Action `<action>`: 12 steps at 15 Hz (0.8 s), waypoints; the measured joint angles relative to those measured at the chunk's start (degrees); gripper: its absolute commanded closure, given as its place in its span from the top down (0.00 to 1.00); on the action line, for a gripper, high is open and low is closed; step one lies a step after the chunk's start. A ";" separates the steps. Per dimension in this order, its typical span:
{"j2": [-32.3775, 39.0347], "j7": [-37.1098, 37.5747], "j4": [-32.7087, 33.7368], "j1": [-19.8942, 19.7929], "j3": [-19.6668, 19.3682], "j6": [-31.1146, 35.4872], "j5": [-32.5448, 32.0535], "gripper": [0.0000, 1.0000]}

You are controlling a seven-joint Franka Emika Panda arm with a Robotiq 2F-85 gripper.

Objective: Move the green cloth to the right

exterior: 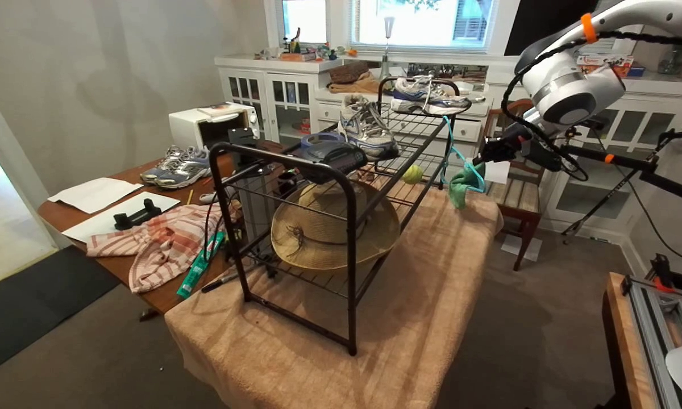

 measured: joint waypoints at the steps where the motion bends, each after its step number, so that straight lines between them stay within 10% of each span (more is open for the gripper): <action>1: 0.13 0.01 -0.01 1.22 -1.36 0.88 0.00 0.01; 12: 1.40 4.31 -1.10 18.65 -20.84 5.80 -3.57 0.01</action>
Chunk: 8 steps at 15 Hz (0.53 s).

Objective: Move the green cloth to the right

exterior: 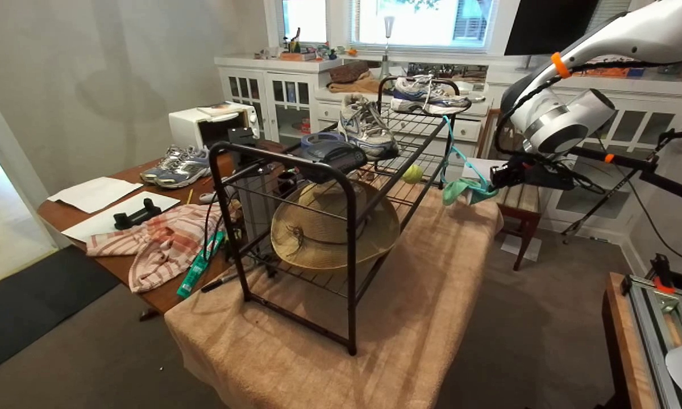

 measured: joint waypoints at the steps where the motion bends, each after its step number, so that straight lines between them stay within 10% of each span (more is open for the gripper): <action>1: -0.04 0.01 0.01 2.24 -1.86 0.00 0.00 0.01; 8: 0.63 0.66 1.66 11.10 -7.50 0.00 0.00 0.10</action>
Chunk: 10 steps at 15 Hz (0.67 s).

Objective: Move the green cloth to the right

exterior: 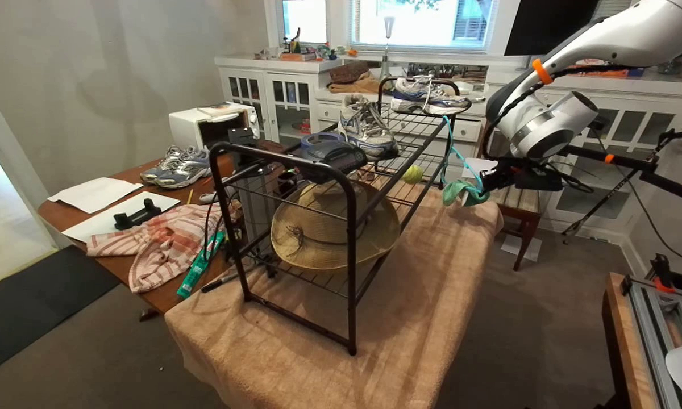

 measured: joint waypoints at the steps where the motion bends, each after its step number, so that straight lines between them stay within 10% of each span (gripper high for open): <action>1: 0.22 0.00 0.43 0.39 -0.26 0.00 0.00 0.29; 10: 6.85 0.13 1.23 -0.36 1.04 -3.74 0.08 0.97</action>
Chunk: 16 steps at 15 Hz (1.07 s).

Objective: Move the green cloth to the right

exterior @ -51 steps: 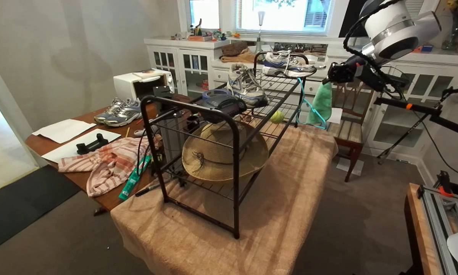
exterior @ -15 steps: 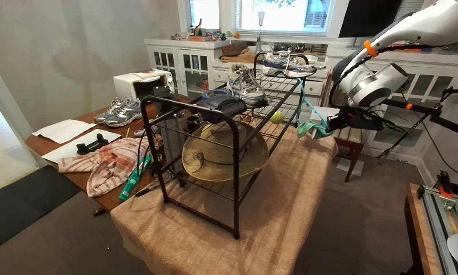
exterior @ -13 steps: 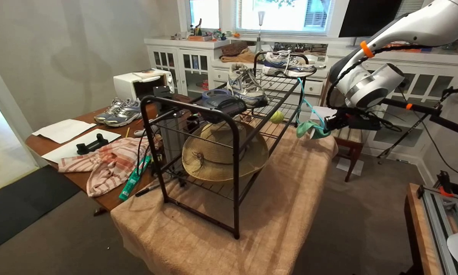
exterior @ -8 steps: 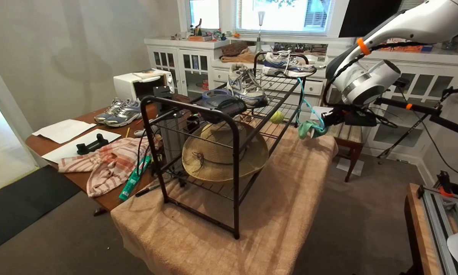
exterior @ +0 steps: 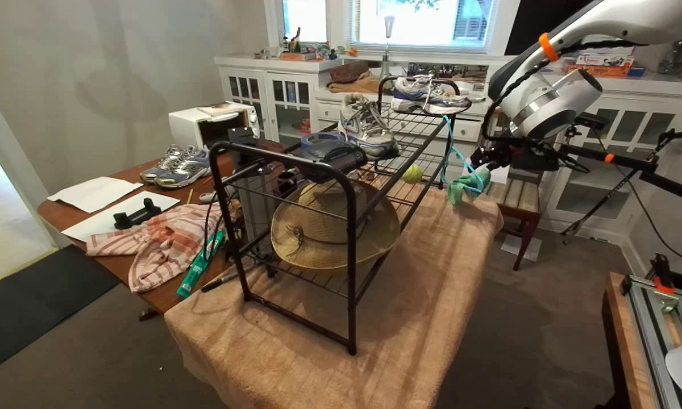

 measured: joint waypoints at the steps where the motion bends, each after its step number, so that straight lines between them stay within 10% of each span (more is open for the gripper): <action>1: 1.47 0.06 -0.04 -0.54 0.52 -1.00 0.06 1.00; 4: 4.62 8.22 -2.02 -7.51 7.21 -2.04 -7.66 1.00; 16: 30.25 28.53 -14.54 -14.11 6.49 -23.37 -18.72 1.00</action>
